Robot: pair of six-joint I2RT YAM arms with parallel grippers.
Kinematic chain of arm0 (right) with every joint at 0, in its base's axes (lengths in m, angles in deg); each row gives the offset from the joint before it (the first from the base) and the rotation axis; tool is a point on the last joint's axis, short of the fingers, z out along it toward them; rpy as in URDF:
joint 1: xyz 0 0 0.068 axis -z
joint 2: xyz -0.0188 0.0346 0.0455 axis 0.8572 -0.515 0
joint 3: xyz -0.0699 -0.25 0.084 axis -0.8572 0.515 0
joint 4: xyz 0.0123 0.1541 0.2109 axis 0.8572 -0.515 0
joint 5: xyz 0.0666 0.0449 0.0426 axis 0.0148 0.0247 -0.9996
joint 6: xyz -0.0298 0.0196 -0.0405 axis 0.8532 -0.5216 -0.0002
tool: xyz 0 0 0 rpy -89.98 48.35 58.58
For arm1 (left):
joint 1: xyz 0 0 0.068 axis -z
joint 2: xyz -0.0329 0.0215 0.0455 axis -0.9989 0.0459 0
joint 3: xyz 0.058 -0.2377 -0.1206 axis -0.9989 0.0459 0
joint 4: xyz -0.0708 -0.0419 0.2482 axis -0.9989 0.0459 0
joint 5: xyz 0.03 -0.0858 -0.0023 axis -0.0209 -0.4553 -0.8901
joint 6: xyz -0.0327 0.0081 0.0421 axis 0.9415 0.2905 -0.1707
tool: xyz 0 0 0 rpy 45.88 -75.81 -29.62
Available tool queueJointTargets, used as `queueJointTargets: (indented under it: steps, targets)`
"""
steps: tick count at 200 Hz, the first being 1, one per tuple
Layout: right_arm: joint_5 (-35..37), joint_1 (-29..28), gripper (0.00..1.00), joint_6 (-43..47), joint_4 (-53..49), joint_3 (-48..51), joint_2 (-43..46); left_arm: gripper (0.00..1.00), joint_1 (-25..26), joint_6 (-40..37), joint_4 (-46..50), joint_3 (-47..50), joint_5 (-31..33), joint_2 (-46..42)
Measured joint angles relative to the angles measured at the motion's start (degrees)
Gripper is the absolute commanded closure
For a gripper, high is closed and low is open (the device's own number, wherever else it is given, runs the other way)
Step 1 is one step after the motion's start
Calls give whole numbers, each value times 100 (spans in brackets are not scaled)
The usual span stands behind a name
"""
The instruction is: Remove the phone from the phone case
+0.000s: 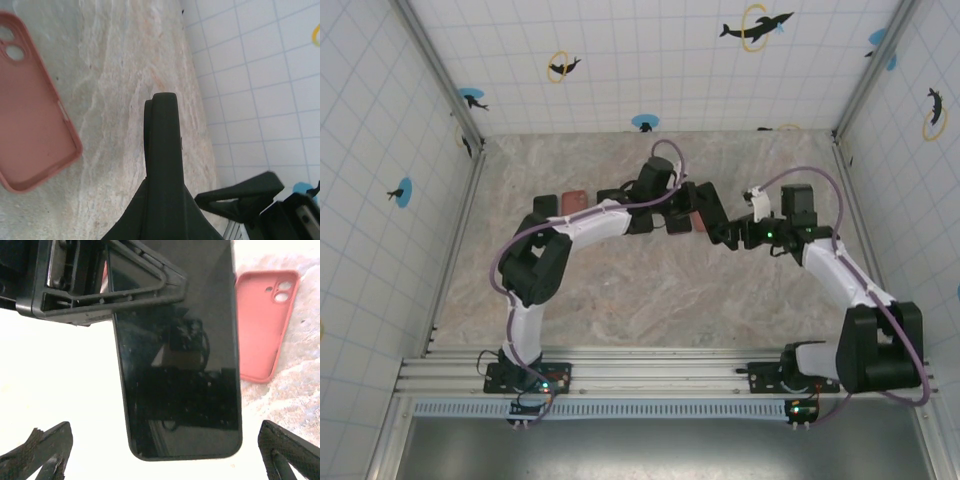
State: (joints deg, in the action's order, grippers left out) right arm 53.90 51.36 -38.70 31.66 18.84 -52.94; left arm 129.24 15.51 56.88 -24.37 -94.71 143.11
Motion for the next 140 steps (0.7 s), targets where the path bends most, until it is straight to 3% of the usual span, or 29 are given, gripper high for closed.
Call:
queueJointTargets:
  steps: [86, 140]
  targets:
    - [485, -13, 3, -3198, 2865, 1655, 1331, 89, -219, 662, -599, 66, -208, -437]
    - [719, -127, 3, -4618, 3864, 1878, 1381, 89, -234, 1329, -1314, 393, -247, -688]
